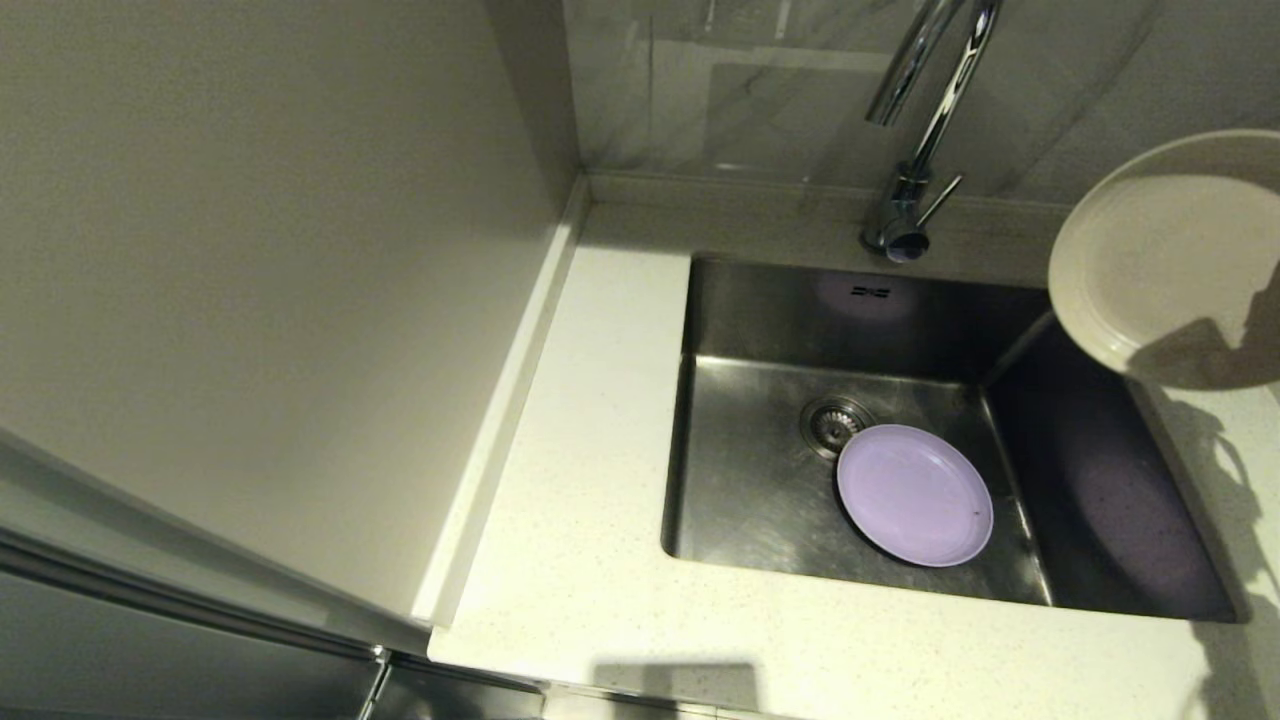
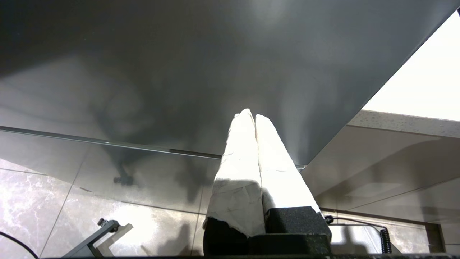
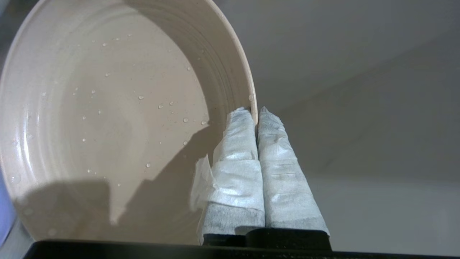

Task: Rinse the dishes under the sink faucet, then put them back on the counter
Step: Put a plate back to the table from the sink

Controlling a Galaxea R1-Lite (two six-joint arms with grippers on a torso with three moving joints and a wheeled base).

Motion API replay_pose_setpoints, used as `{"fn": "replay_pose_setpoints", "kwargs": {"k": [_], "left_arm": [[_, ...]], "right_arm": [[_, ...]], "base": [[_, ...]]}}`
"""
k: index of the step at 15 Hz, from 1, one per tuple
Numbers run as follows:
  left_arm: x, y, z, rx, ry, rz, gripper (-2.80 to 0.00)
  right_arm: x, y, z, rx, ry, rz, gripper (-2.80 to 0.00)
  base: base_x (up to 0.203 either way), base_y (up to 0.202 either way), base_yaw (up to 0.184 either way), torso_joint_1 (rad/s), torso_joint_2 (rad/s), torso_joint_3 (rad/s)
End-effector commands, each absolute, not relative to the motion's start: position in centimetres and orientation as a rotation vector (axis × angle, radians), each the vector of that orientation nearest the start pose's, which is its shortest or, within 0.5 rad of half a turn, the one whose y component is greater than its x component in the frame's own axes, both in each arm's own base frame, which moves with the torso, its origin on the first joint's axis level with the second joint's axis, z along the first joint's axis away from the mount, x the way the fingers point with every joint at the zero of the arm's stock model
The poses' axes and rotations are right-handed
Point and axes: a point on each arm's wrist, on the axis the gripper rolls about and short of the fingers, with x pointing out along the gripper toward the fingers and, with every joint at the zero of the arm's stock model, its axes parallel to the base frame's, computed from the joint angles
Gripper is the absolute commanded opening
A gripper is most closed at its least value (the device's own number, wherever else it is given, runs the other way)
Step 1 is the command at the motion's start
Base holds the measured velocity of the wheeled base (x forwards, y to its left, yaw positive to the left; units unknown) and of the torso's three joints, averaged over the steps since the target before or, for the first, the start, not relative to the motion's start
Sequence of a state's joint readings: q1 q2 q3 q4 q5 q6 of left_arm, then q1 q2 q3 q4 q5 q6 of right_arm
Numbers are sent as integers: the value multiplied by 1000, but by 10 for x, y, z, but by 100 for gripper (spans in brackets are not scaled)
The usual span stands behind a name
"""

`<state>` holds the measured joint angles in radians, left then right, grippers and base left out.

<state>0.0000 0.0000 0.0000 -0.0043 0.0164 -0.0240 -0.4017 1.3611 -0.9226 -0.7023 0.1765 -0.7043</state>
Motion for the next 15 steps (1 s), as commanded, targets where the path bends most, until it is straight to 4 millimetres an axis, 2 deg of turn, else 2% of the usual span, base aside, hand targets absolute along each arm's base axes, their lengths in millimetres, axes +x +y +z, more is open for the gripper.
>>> {"fn": "replay_pose_setpoints", "kwargs": {"k": [1, 2, 4, 6, 7, 9, 11, 13, 14, 15], "left_arm": [[-23, 0, 76, -25, -6, 17, -280], [-23, 0, 76, -25, -6, 17, -280], [-23, 0, 76, -25, -6, 17, -280], [-23, 0, 76, -25, -6, 17, -280], [-23, 0, 76, -25, -6, 17, -280], [-23, 0, 76, -25, -6, 17, -280], [-23, 0, 76, -25, -6, 17, -280], [-23, 0, 76, -25, -6, 17, -280], [-23, 0, 76, -25, -6, 17, -280], [-23, 0, 76, -25, -6, 17, -280]], "right_arm": [[213, -84, 363, -747, -209, -338, -280], [214, -82, 383, -719, -209, -353, -280], [215, -80, 411, -666, -195, -367, -280], [218, -80, 419, -632, -172, -368, -280], [219, -80, 414, -624, -152, -362, -280], [226, -82, 380, -613, -60, -333, -280], [231, -82, 327, -629, 24, -285, -280], [229, -79, 282, -651, 32, -239, -280], [225, -76, 265, -665, 5, -216, -280], [221, -73, 258, -684, -44, -203, -280]], "base": [[0, 0, 0, 0, 0, 0], [0, 0, 0, 0, 0, 0], [0, 0, 0, 0, 0, 0], [0, 0, 0, 0, 0, 0], [0, 0, 0, 0, 0, 0], [0, 0, 0, 0, 0, 0], [0, 0, 0, 0, 0, 0], [0, 0, 0, 0, 0, 0], [0, 0, 0, 0, 0, 0], [0, 0, 0, 0, 0, 0]]}}
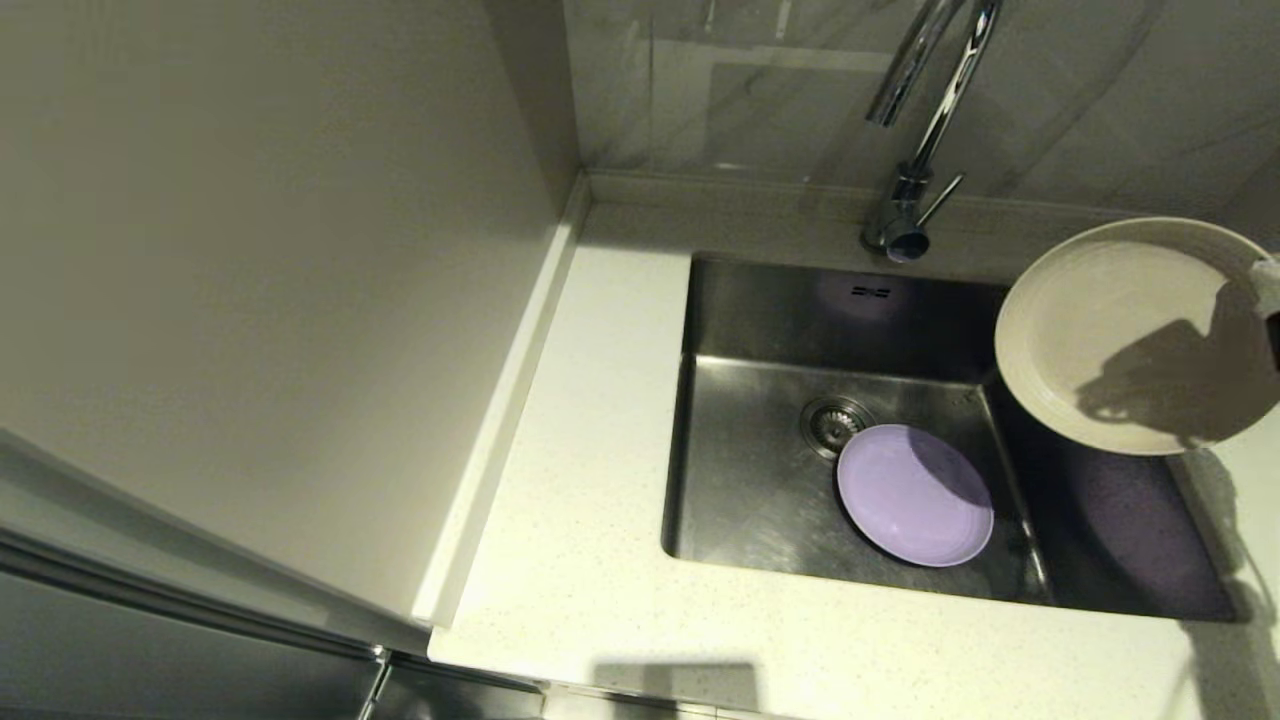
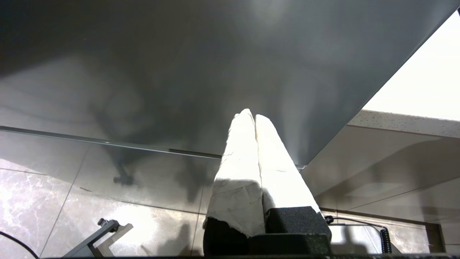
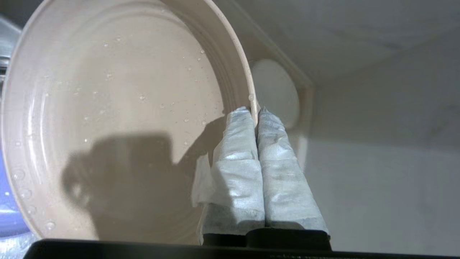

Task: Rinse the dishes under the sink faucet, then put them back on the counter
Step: Put a plate back to the table from the sink

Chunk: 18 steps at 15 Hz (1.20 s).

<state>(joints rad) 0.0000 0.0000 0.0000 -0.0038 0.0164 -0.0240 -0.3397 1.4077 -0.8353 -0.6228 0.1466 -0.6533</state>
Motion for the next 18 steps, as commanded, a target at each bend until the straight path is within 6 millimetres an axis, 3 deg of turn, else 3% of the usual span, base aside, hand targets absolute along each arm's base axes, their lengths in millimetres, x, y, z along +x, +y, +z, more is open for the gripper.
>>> {"fn": "replay_pose_setpoints", "kwargs": {"k": [1, 4, 8, 12, 15, 16, 18], "left_arm": [[-23, 0, 76, -25, -6, 17, -280], [-23, 0, 76, -25, -6, 17, -280], [-23, 0, 76, -25, -6, 17, -280], [-23, 0, 76, -25, -6, 17, -280], [-23, 0, 76, -25, -6, 17, -280], [-23, 0, 76, -25, -6, 17, -280], [-23, 0, 76, -25, -6, 17, -280]], "right_arm": [[218, -71, 257, -698, -81, -196, -280], [223, -69, 281, -691, -165, -196, -280], [232, -69, 360, -592, -273, -302, -280], [224, -69, 433, -403, -232, -433, -280], [218, -69, 436, -314, -119, -466, -280], [220, -72, 427, -370, -67, -477, -280], [223, -84, 406, -645, 80, -447, -280]], "base": [[0, 0, 0, 0, 0, 0], [0, 0, 0, 0, 0, 0], [0, 0, 0, 0, 0, 0], [0, 0, 0, 0, 0, 0], [0, 0, 0, 0, 0, 0], [0, 0, 0, 0, 0, 0], [0, 0, 0, 0, 0, 0]]}}
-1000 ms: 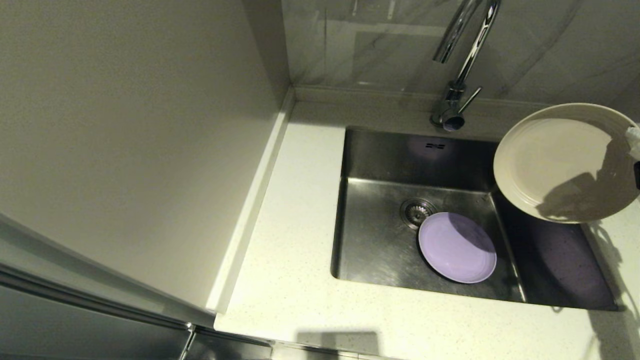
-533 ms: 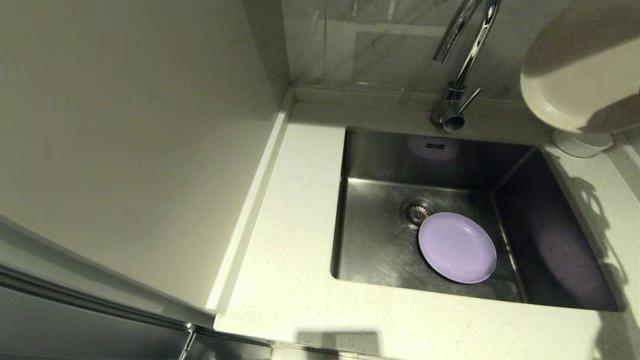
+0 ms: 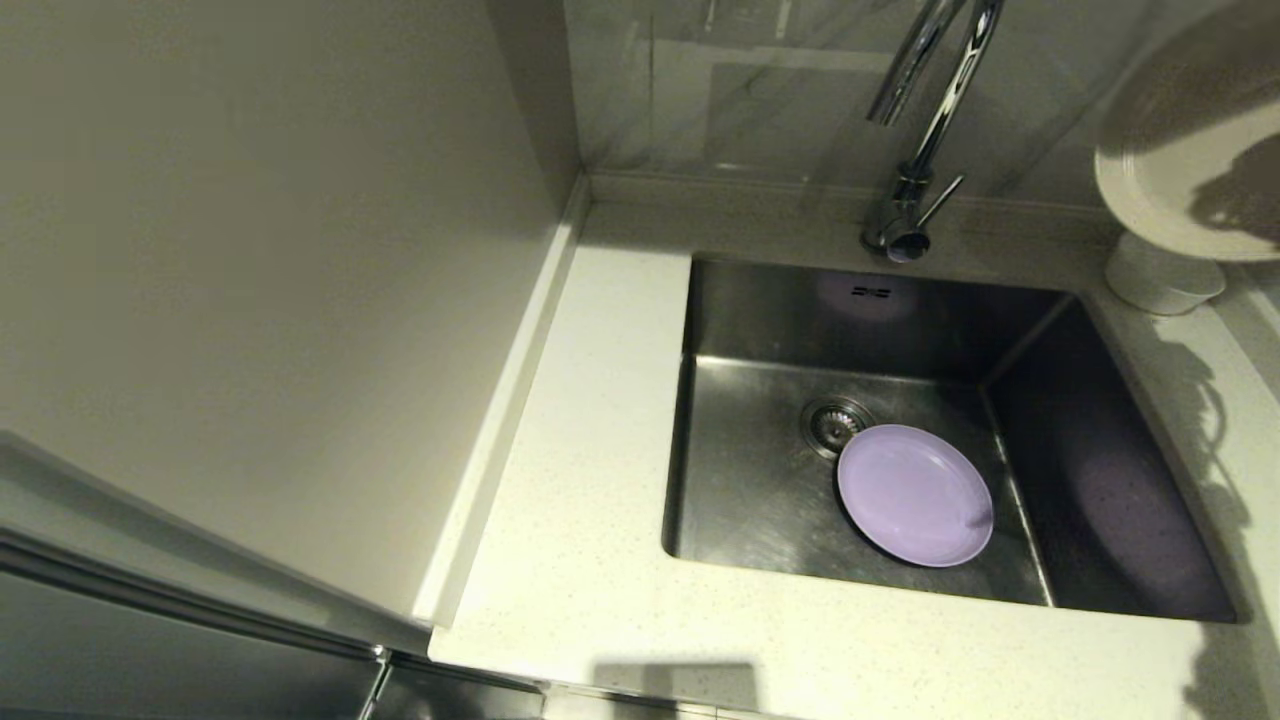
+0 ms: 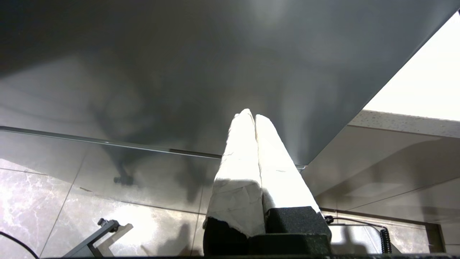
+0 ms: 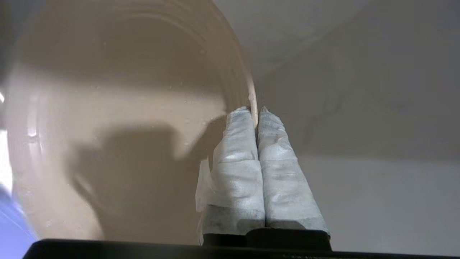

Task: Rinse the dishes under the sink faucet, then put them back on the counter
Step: Put a plate back to the table from the sink

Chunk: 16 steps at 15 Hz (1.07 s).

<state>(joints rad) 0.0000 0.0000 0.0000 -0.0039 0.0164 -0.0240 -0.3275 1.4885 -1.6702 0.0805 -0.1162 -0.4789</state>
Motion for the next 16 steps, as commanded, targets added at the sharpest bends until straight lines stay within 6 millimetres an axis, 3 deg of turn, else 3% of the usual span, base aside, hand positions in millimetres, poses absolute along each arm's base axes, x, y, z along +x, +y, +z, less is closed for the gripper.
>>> {"fn": "replay_pose_setpoints", "kwargs": {"k": [1, 3, 4, 7, 12, 16], "left_arm": [[-23, 0, 76, -25, -6, 17, -280], [-23, 0, 76, -25, -6, 17, -280], [-23, 0, 76, -25, -6, 17, -280], [-23, 0, 76, -25, -6, 17, -280], [-23, 0, 76, -25, -6, 17, -280], [-23, 0, 76, -25, -6, 17, -280]], "right_arm": [[223, -87, 401, -749, 120, -420, -280], [221, -88, 389, -912, 225, -336, -280], [219, -86, 381, -914, 285, -273, -280], [223, -70, 376, -689, 271, -241, -280], [233, -65, 428, -337, -149, -391, -280], [221, -77, 473, -248, -442, -479, -280]], "base": [[0, 0, 0, 0, 0, 0], [0, 0, 0, 0, 0, 0], [0, 0, 0, 0, 0, 0], [0, 0, 0, 0, 0, 0], [0, 0, 0, 0, 0, 0], [0, 0, 0, 0, 0, 0]]}}
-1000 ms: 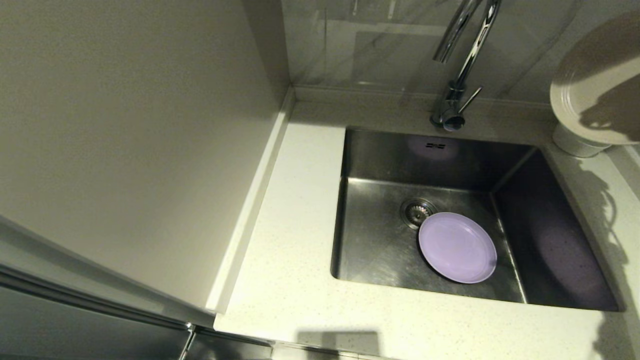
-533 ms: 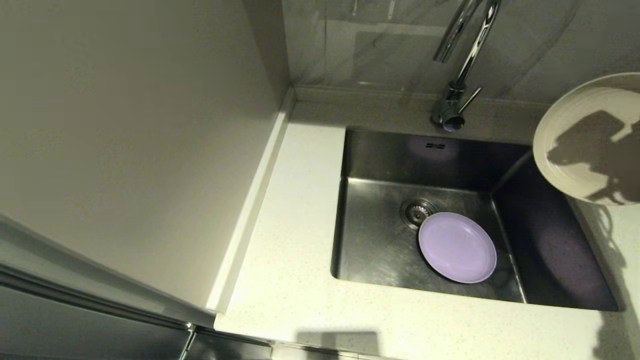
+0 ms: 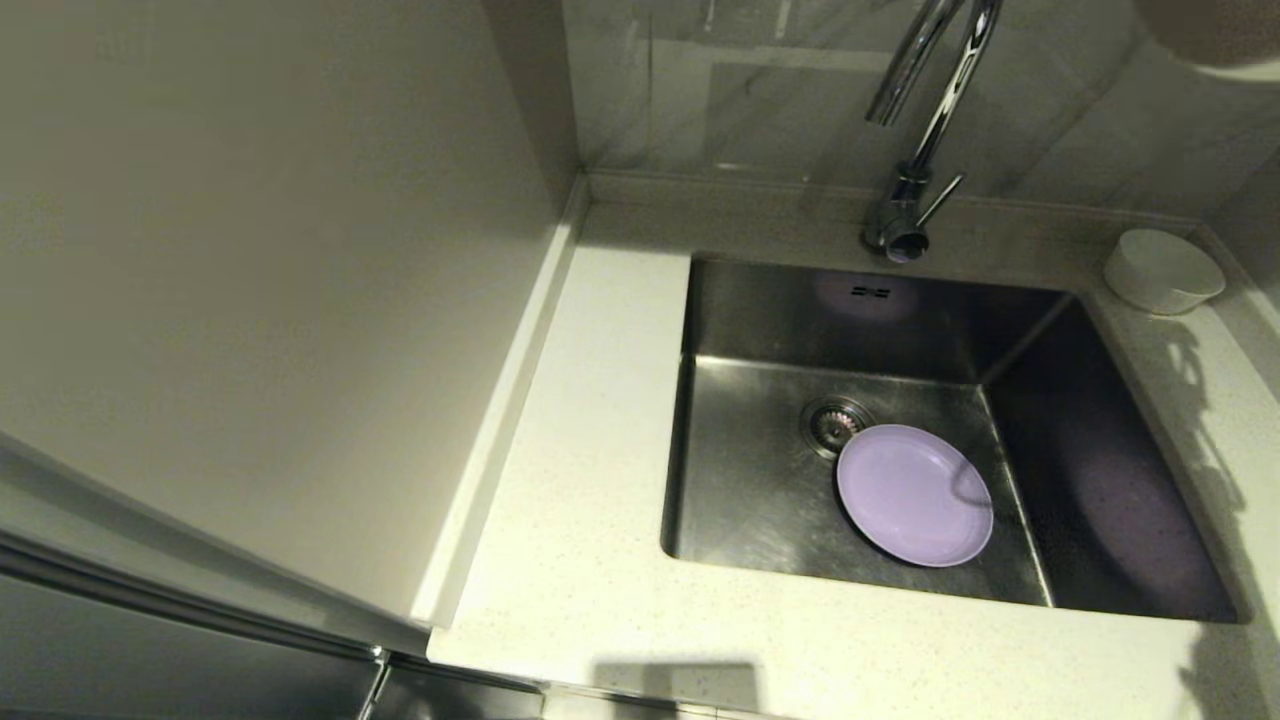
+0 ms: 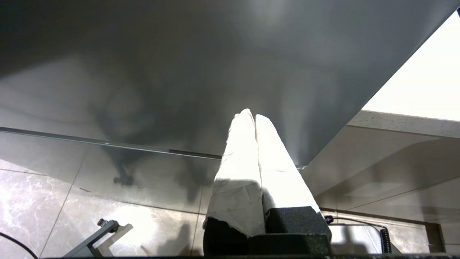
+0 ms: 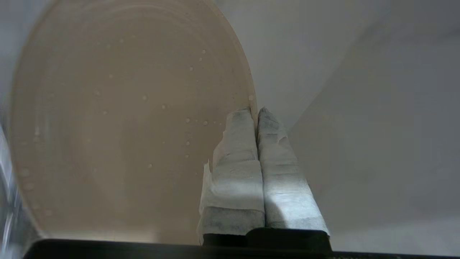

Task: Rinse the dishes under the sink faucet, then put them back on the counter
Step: Put a plate back to the table from the sink

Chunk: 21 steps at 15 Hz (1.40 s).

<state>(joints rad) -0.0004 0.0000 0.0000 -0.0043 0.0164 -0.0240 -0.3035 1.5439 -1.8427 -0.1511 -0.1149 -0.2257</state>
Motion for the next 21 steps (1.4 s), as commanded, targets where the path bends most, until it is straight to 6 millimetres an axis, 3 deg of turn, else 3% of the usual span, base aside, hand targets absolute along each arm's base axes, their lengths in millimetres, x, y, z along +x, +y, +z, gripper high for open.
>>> {"fn": "replay_pose_setpoints", "kwargs": {"k": [1, 3, 6, 9, 11, 13, 14, 16, 18, 19, 21], "left_arm": [[-23, 0, 76, -25, -6, 17, -280], [-23, 0, 76, -25, -6, 17, -280], [-23, 0, 76, -25, -6, 17, -280], [-23, 0, 76, -25, -6, 17, -280], [-23, 0, 76, -25, -6, 17, -280], [-23, 0, 76, -25, -6, 17, -280], [-23, 0, 76, -25, -6, 17, -280], [-23, 0, 76, -25, -6, 17, -280], [-23, 0, 76, -25, -6, 17, -280], [-23, 0, 76, -25, -6, 17, -280], [-23, 0, 76, -25, -6, 17, -280]], "right_arm": [[222, -77, 470, -245, -436, -479, -280], [233, -80, 439, -273, -313, -472, -280], [251, -80, 341, -368, -12, -417, -280], [237, -66, 250, -460, 187, -333, -280], [229, -58, 230, -494, 183, -307, -280], [233, -56, 248, -489, 68, -330, -280], [238, -57, 272, -476, -31, -362, -280], [240, -60, 347, -420, -298, -450, -280], [223, -64, 427, -330, -522, -509, -280], [211, -65, 455, -292, -556, -517, -280], [189, -68, 486, -248, -476, -496, -280]], "base": [[0, 0, 0, 0, 0, 0], [0, 0, 0, 0, 0, 0], [0, 0, 0, 0, 0, 0], [0, 0, 0, 0, 0, 0], [0, 0, 0, 0, 0, 0], [0, 0, 0, 0, 0, 0], [0, 0, 0, 0, 0, 0], [0, 0, 0, 0, 0, 0], [0, 0, 0, 0, 0, 0], [0, 0, 0, 0, 0, 0], [0, 0, 0, 0, 0, 0]]}}
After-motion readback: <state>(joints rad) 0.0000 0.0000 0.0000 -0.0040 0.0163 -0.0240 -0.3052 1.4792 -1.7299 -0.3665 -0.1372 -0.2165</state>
